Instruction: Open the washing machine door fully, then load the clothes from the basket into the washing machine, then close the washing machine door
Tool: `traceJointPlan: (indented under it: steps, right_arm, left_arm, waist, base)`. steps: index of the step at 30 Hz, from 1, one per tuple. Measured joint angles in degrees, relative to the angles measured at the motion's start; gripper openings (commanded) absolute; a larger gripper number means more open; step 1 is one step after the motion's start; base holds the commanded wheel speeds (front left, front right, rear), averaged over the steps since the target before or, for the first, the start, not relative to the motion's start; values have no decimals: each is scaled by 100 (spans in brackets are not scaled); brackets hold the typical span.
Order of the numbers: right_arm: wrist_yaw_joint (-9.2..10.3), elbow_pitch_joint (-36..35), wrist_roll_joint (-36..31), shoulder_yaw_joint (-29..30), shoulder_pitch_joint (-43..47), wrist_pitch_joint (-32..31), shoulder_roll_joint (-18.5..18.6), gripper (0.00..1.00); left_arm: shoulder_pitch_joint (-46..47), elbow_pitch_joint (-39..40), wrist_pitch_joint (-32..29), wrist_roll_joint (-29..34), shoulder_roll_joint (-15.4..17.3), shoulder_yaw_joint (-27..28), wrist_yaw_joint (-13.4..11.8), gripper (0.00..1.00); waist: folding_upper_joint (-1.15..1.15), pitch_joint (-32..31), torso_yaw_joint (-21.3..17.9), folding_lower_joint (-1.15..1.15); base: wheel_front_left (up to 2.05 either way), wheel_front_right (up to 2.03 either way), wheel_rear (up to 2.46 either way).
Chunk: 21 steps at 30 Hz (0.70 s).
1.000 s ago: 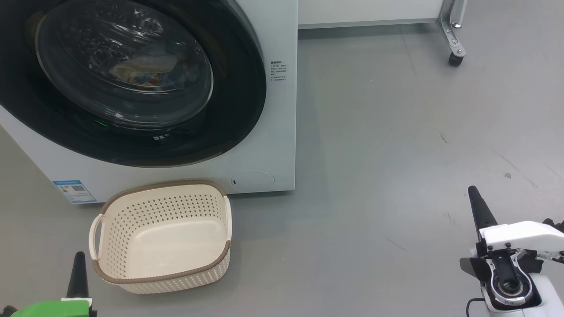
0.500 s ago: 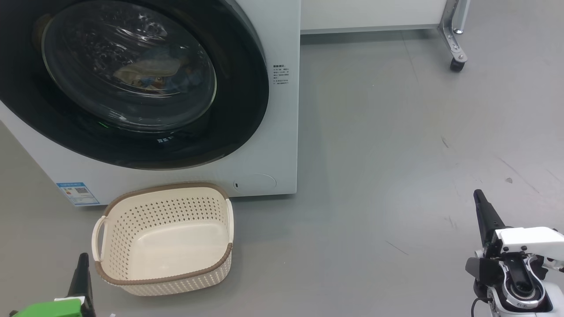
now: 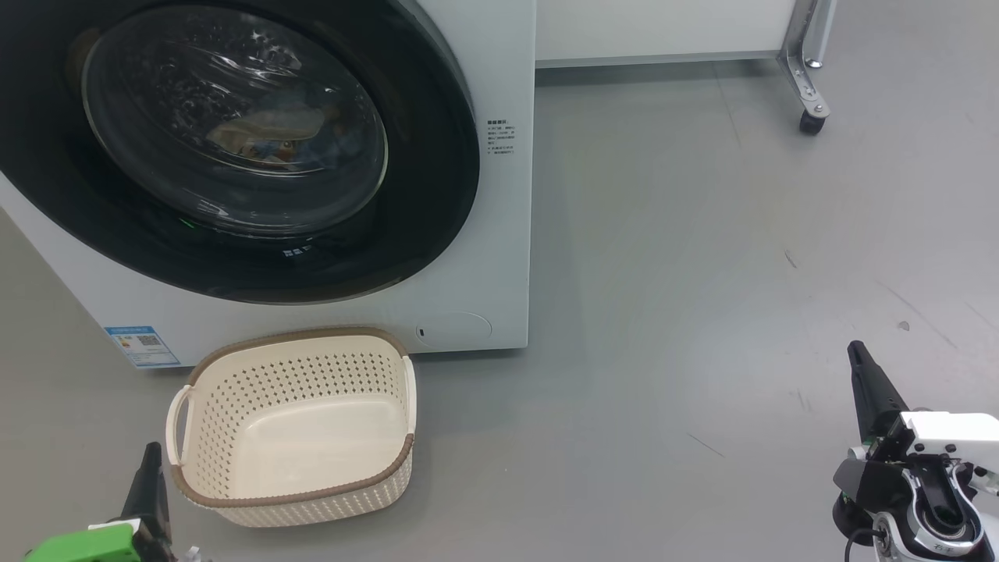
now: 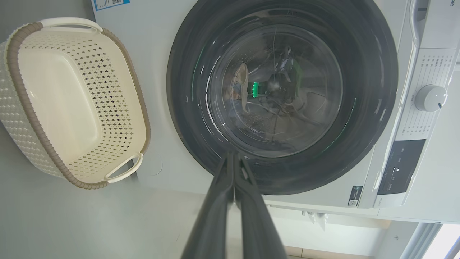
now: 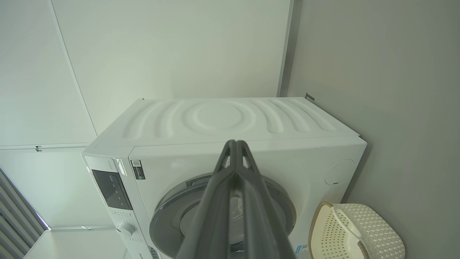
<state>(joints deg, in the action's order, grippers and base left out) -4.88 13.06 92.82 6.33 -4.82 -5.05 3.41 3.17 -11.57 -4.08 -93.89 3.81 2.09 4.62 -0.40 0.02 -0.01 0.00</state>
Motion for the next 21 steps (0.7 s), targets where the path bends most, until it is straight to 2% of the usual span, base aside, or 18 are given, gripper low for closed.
traceJointPlan:
  steps: [21]
  right_arm:
    - [0,0,0,5,0,0,-7,0]
  left_arm:
    - [9,-12,0,-1,-2,8,0,0]
  waist:
    - [0,0,0,0]
  base:
    - [0,0,0]
